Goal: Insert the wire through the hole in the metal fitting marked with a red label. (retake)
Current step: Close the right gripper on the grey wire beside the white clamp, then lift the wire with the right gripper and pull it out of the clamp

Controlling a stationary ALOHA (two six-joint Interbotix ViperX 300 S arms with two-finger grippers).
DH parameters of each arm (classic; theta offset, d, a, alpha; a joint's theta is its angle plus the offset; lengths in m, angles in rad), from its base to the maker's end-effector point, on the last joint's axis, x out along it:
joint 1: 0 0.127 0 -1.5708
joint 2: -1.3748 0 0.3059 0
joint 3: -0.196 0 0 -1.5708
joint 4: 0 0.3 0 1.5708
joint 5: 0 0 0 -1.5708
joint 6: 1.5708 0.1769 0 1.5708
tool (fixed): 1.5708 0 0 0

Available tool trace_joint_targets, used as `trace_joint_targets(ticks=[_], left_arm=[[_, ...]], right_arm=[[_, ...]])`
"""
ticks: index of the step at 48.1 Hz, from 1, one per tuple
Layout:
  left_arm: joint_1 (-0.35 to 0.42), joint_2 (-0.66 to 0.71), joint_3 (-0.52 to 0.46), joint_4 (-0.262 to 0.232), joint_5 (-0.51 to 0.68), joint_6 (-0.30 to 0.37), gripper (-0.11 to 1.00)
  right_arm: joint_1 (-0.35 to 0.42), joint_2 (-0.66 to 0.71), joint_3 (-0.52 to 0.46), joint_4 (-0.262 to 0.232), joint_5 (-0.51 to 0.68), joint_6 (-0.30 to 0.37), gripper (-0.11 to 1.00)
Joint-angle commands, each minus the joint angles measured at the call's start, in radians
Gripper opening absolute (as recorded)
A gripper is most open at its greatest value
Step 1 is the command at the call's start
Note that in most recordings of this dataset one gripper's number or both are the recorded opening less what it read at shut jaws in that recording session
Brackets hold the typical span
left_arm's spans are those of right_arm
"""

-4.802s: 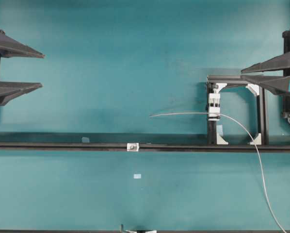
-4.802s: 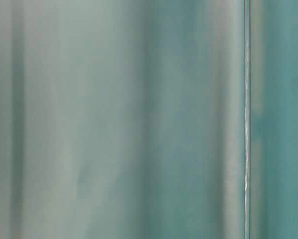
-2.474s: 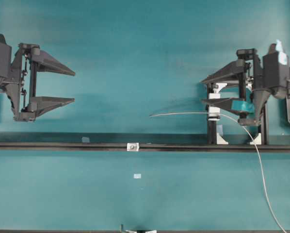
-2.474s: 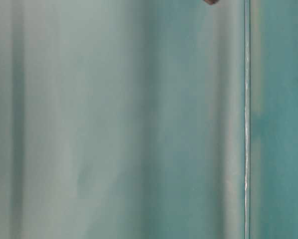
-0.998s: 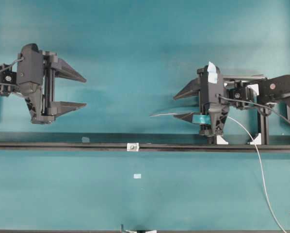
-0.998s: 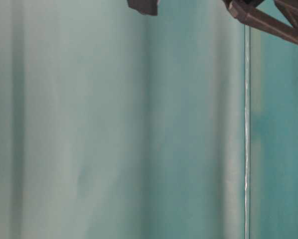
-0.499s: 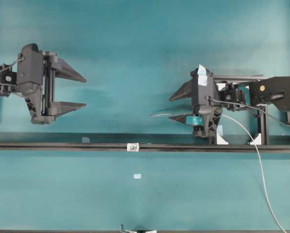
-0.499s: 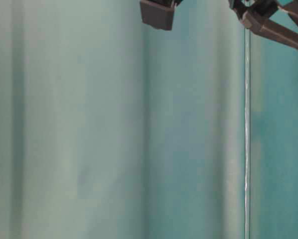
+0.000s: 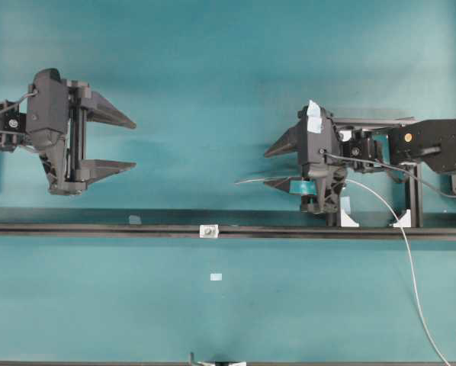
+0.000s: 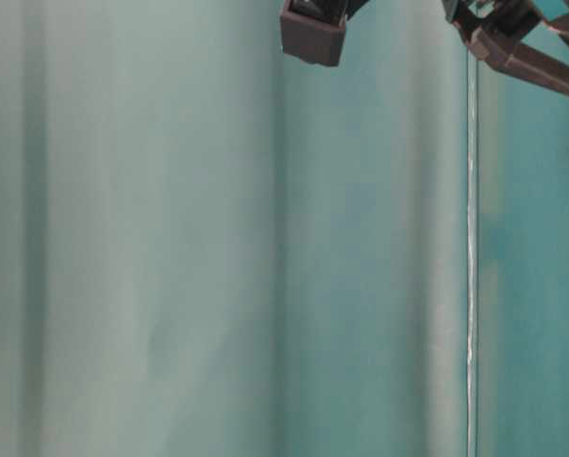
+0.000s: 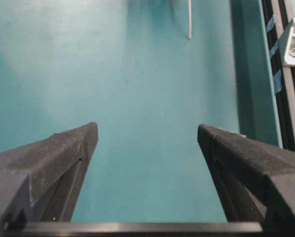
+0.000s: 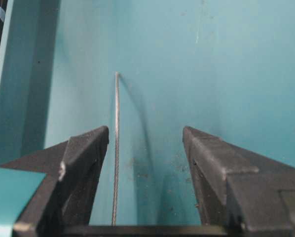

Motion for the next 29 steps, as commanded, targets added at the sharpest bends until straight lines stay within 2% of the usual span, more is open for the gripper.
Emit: trace_joint_targets(ticks=[1,9,14,17,21,24,27,29], left_arm=[[0.002,-0.005,-0.015,-0.002,-0.009,0.002,0.58],[0.002,-0.005,-0.015,-0.002,-0.011,0.002,0.58],[0.002,-0.005,-0.014,0.000,-0.009,0.002,0.58],[0.002,-0.005,-0.014,0.000,-0.009,0.002,0.58],[0.002,-0.005,-0.014,0.000,-0.009,0.000,0.58],[0.002,-0.005,-0.015,-0.002,-0.009,0.000,0.59],[0.002,-0.005,-0.015,0.000,-0.009,0.000,0.58],[0.002,-0.005,-0.015,0.000,-0.009,-0.002,0.58]], right_arm=[[-0.002,-0.011,-0.017,0.000,-0.009,0.000,0.66],[-0.003,-0.011,-0.015,-0.002,-0.009,-0.002,0.65],[-0.002,-0.011,-0.014,-0.002,-0.009,-0.003,0.59],[-0.003,-0.011,-0.014,-0.002,-0.005,-0.006,0.48],[-0.003,-0.011,-0.012,-0.003,-0.005,-0.009,0.24],[-0.003,-0.011,-0.011,-0.009,-0.003,-0.009,0.10],[-0.002,-0.011,-0.011,-0.012,-0.003,-0.009,0.03],[-0.003,-0.011,-0.012,-0.012,-0.003,-0.009,0.02]])
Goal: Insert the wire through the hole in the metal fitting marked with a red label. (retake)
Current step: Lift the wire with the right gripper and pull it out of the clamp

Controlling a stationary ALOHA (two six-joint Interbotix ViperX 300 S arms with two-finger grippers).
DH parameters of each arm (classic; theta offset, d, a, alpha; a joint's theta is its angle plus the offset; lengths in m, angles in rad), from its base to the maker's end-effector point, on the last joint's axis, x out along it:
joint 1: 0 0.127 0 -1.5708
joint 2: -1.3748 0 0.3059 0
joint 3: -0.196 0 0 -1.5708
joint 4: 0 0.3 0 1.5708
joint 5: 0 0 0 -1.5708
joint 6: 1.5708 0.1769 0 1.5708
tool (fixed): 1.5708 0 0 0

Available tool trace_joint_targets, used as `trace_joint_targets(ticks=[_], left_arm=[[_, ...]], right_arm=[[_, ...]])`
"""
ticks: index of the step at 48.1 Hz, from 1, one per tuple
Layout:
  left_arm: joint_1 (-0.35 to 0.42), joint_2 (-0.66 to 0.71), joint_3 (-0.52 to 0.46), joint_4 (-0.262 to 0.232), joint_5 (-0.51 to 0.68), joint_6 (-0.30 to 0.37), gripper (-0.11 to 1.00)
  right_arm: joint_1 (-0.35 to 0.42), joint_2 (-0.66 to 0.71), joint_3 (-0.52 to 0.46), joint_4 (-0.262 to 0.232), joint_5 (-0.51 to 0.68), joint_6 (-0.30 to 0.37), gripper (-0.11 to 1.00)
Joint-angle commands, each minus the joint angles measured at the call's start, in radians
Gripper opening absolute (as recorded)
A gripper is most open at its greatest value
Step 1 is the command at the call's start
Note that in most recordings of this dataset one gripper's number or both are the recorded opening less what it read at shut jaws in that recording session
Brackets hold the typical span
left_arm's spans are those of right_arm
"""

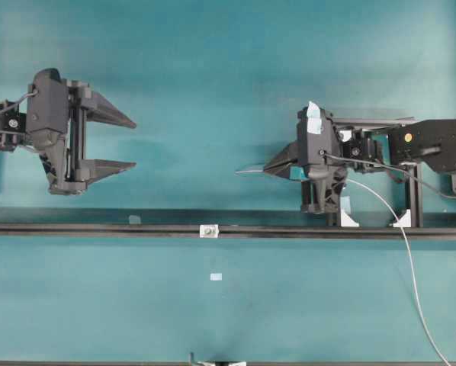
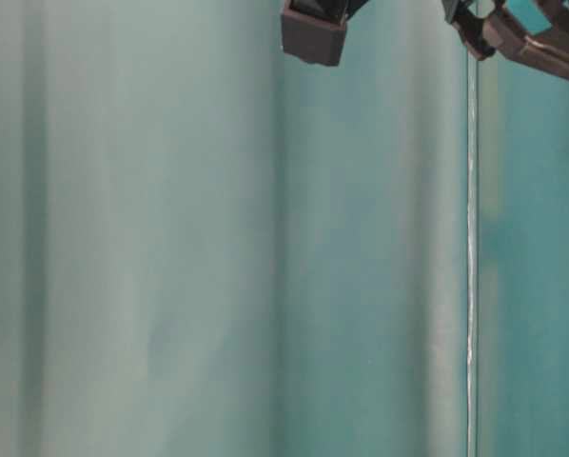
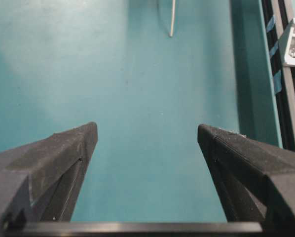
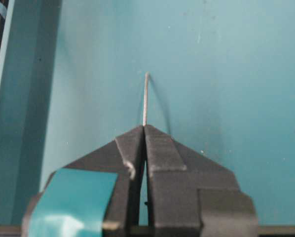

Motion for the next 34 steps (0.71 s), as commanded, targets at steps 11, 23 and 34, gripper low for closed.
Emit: trace_joint_targets(ticks=[11,23,34], left_arm=[[0.002,-0.006,-0.017,-0.002,-0.009,-0.002,0.58],[0.002,-0.005,-0.017,-0.002,-0.009,-0.002,0.58],[0.002,-0.006,-0.017,-0.002,-0.009,-0.003,0.58]], right_arm=[[-0.003,-0.014,-0.014,-0.003,-0.005,-0.002,0.02],[-0.003,-0.031,-0.015,-0.003,-0.005,-0.002,0.02],[-0.003,-0.104,-0.017,-0.003,0.012,0.000,0.02]])
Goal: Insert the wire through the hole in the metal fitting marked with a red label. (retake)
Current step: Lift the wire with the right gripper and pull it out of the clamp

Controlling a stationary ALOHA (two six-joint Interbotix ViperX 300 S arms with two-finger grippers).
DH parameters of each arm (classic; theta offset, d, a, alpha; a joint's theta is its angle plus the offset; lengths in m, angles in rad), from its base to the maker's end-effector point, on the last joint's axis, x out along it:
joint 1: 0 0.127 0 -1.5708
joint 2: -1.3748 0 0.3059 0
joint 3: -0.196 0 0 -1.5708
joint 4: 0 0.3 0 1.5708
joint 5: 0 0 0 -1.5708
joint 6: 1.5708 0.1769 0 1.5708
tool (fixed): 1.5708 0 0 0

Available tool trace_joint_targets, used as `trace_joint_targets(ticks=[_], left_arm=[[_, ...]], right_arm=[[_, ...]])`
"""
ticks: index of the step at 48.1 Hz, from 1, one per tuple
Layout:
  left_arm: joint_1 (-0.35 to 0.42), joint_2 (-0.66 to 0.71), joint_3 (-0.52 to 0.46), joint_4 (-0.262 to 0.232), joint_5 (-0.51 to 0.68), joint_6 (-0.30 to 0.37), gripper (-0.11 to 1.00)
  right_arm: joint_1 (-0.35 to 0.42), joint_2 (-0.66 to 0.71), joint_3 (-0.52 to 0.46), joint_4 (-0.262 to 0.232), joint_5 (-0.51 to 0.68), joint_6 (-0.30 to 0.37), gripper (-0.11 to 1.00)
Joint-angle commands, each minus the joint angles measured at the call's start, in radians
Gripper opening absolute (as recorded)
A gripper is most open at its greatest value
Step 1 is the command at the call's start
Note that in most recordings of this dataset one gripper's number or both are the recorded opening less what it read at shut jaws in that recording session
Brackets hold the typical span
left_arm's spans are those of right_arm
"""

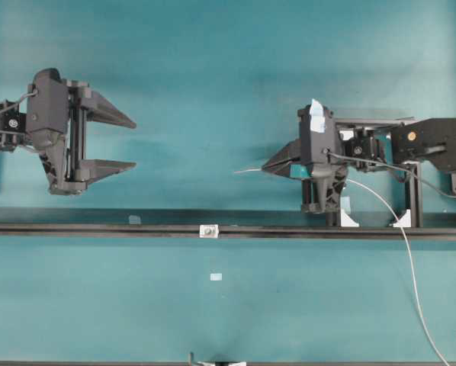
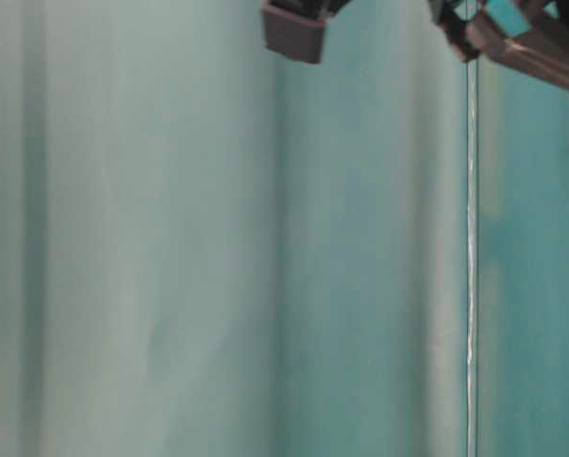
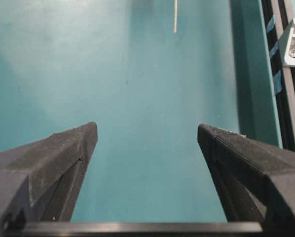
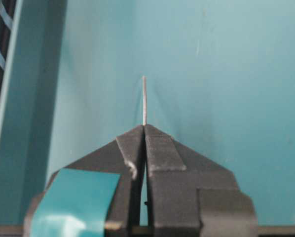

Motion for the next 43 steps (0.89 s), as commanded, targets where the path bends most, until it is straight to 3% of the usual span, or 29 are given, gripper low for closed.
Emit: trace_joint_targets(ticks=[1,25,43], left_arm=[[0.002,-0.005,-0.017,-0.002,-0.008,-0.003,0.58],[0.002,-0.006,-0.021,-0.002,-0.008,-0.003,0.58],[-0.034,-0.005,-0.028,-0.005,-0.046,-0.008,0.58]], right_arm=[[-0.003,-0.060,-0.020,-0.002,0.012,0.000,0.02],[-0.035,-0.227,-0.021,-0.017,0.143,-0.008,0.02],[-0.035,-0.233,0.006,-0.017,0.092,0.000,0.02]])
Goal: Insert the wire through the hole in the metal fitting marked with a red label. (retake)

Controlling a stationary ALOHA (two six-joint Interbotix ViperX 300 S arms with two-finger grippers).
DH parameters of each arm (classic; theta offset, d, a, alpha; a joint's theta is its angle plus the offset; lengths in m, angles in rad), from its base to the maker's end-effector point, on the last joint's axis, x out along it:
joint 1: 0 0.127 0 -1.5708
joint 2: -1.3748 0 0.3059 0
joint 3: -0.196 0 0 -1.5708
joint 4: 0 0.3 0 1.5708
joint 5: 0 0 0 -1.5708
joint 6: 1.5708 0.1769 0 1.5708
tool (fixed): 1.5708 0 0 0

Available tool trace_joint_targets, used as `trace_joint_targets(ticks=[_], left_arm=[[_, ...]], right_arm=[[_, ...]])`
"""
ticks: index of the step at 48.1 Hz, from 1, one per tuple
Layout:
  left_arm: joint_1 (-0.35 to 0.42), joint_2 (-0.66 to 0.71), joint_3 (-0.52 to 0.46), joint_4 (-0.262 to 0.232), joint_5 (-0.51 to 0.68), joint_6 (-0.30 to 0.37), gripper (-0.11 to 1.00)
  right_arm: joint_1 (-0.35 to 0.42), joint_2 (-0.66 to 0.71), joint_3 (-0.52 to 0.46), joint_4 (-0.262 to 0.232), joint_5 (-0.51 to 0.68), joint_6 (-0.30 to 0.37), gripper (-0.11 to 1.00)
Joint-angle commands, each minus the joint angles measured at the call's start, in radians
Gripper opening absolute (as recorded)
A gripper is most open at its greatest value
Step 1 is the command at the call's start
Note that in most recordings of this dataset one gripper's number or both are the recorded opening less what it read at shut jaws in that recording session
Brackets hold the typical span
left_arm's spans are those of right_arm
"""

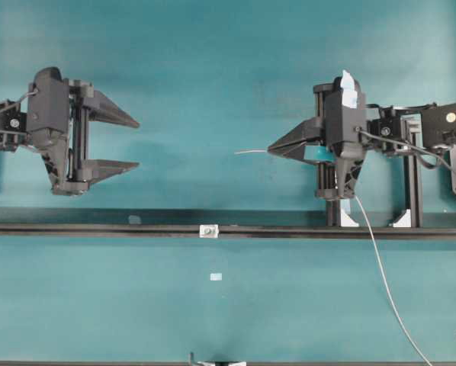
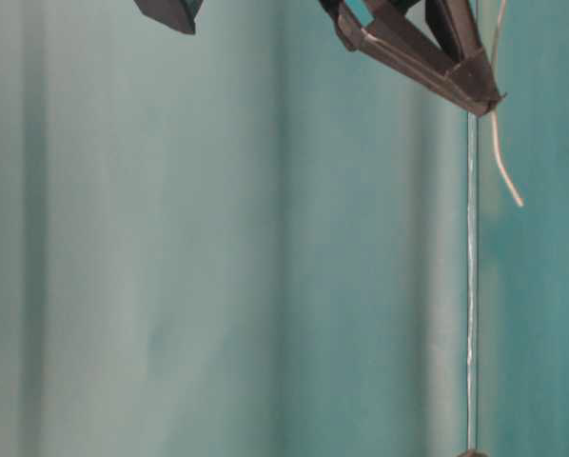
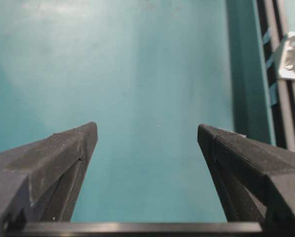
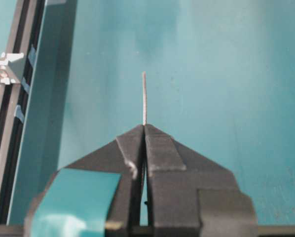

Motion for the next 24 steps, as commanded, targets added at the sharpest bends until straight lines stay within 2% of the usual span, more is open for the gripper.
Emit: trace_joint_targets(ticks=[1,13,24], left_arm=[[-0.023,-0.005,-0.009,-0.005,-0.040,-0.003,0.58],[-0.094,0.008,0.064,-0.009,-0.299,-0.023,0.58],[-0.127,0.130,0.061,-0.011,-0.394,-0.051,0.58]], right_arm=[[-0.003,-0.018,0.003,0.002,-0.034,0.005,0.02],[0.031,-0.020,0.063,0.018,-0.167,0.006,0.02],[0.087,0.008,0.132,0.064,-0.354,0.003,0.02]])
